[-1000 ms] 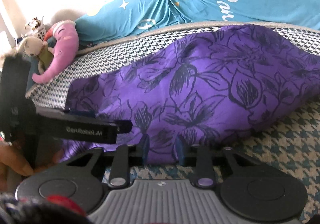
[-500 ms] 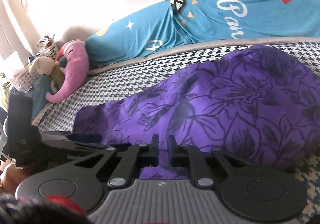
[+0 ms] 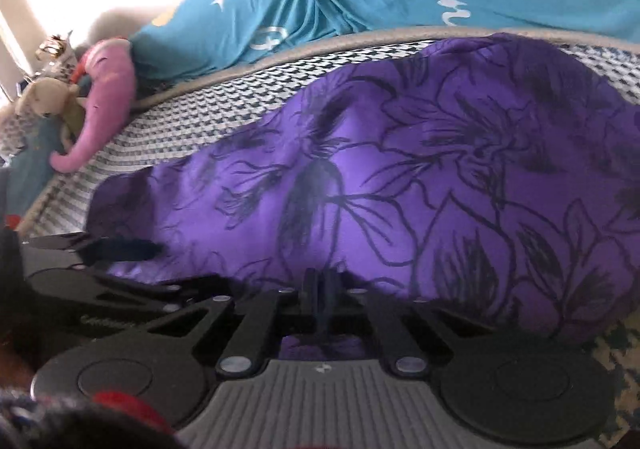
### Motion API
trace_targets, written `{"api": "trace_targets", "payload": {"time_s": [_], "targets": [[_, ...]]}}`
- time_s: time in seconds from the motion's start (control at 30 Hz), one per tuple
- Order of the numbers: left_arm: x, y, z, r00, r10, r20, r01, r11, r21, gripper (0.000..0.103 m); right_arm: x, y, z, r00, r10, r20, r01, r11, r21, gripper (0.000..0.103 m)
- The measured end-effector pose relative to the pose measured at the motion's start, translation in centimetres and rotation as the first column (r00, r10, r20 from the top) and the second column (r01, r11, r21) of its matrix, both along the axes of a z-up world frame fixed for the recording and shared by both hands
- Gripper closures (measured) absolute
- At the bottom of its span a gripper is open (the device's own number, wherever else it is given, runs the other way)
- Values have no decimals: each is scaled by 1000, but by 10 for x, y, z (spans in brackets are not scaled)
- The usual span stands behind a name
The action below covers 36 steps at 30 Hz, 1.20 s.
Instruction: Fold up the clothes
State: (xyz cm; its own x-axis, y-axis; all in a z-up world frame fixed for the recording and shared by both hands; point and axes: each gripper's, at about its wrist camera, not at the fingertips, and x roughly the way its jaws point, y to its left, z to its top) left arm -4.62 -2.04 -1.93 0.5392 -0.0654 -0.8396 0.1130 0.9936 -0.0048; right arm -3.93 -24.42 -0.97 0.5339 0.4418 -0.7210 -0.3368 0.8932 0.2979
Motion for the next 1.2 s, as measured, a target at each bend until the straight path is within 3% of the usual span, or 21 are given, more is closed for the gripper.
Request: {"api": "trace_targets", "payload": {"time_s": [0.23, 0.43, 0.77, 1.2], "targets": [[-1, 2, 1, 1000, -4, -5, 4, 1000, 1, 0, 9, 6, 8, 1000, 12, 22, -13, 999, 49, 102], [-1, 3, 1, 1000, -4, -9, 4, 1000, -1, 0, 28, 24, 4, 1000, -2, 19, 2, 1000, 12, 102], [-1, 2, 2, 1000, -6, -15, 6, 1000, -1, 0, 63, 49, 4, 995, -47, 93, 54, 996, -72, 103], [-1, 1, 3, 1000, -3, -18, 3, 1000, 1, 0, 90, 63, 1, 991, -110, 82, 116, 990, -81, 103]]}}
